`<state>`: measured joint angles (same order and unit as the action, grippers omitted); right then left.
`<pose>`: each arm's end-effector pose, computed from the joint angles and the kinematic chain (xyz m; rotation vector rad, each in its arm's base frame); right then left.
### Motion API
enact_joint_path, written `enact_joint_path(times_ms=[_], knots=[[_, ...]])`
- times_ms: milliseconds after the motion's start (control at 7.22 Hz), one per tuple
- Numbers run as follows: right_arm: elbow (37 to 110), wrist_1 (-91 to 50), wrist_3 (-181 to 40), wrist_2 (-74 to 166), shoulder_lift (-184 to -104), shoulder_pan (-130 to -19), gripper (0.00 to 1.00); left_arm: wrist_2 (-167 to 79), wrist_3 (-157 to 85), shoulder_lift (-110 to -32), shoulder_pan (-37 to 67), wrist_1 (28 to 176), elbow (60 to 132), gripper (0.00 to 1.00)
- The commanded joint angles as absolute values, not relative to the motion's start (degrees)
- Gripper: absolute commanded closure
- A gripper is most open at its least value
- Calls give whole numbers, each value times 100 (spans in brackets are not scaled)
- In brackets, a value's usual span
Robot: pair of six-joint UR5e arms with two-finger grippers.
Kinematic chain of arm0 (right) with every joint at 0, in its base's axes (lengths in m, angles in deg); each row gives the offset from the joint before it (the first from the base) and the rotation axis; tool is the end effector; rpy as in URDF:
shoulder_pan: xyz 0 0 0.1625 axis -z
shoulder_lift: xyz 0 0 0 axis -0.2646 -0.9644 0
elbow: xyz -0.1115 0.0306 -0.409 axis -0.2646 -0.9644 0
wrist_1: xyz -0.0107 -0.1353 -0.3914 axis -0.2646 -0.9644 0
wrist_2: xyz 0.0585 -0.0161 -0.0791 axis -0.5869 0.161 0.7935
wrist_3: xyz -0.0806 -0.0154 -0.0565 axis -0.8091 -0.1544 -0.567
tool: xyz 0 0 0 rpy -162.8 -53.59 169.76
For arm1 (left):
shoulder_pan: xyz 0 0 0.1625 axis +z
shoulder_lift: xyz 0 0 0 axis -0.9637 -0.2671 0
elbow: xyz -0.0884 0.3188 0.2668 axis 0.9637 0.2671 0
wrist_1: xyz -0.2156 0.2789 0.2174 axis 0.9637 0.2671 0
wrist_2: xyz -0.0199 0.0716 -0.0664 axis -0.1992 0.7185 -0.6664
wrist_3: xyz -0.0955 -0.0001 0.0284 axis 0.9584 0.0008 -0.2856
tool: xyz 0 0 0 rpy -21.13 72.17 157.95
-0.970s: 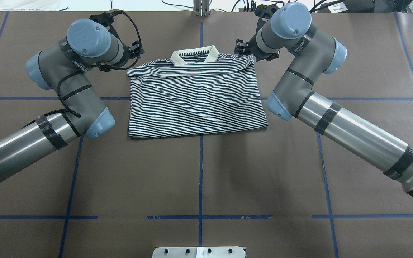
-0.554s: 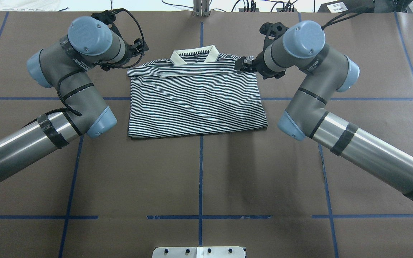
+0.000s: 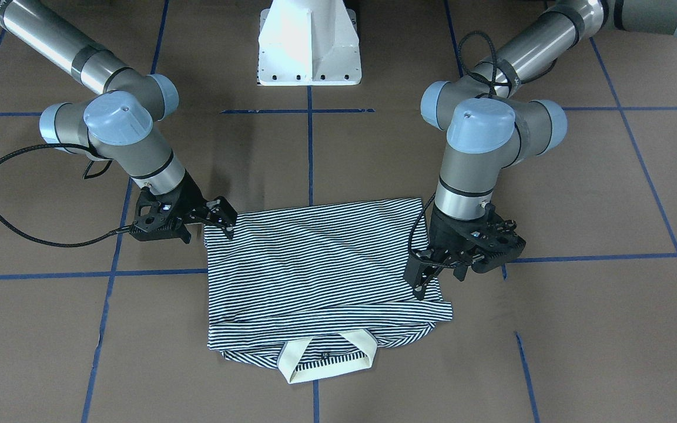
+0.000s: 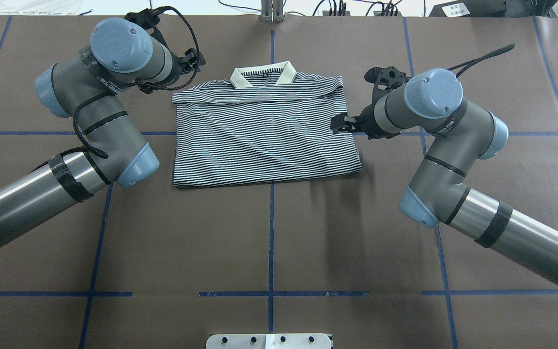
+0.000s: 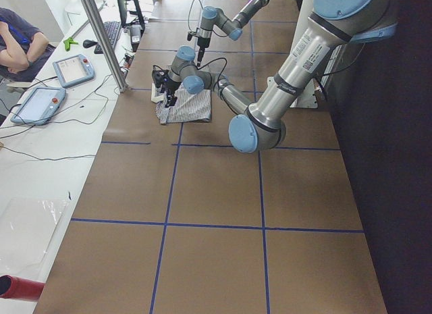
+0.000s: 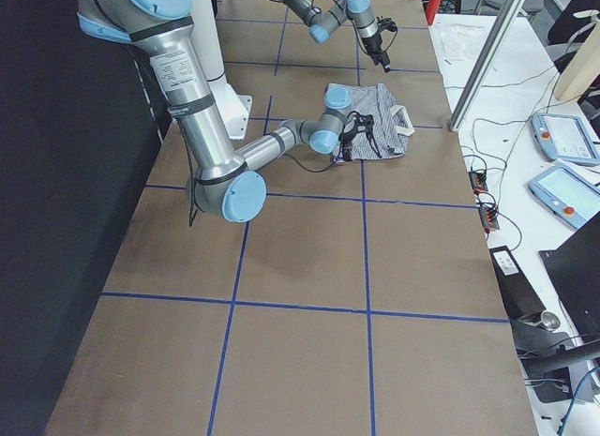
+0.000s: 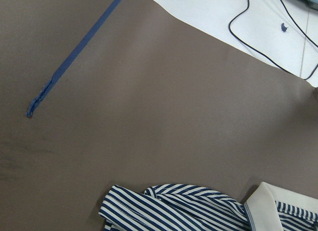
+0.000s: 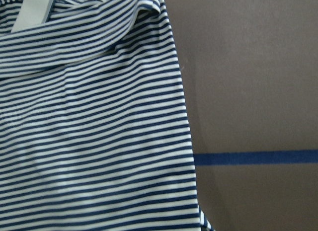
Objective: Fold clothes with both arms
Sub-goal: 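Lower the right gripper to the folded shirt's side edge and grasp it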
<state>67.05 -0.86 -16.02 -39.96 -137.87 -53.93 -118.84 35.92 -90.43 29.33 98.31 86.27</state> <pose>-0.4714 -0.5059 0.3613 0.2044 -0.9894 0.1493 0.4395 -0.6158 0.2725 0.2937 0.9037 -0.6234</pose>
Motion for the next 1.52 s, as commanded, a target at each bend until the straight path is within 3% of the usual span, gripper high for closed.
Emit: enact_joint_path(times_ms=[0, 277, 1108, 1247, 1386], knots=[[6706, -263, -1600, -3974, -13784, -5270, 20, -11885, 3591, -9023, 2933, 9822, 8642, 0], [6714, -326, -1600, -4009, -13801, -5270, 27, -11885, 3591, -9014, 2933, 9822, 8651, 0], [6908, -1143, -1609, -4237, -13740, -5243, 23, -11885, 3582, -8979, 2933, 9831, 8668, 0], [6908, -1161, -1609, -4238, -13740, -5235, 26, -11885, 3582, -8979, 2933, 9831, 8668, 0], [6890, -1161, -1609, -4238, -13731, -5226, 36, -11885, 3582, -8979, 2933, 9831, 8668, 0]])
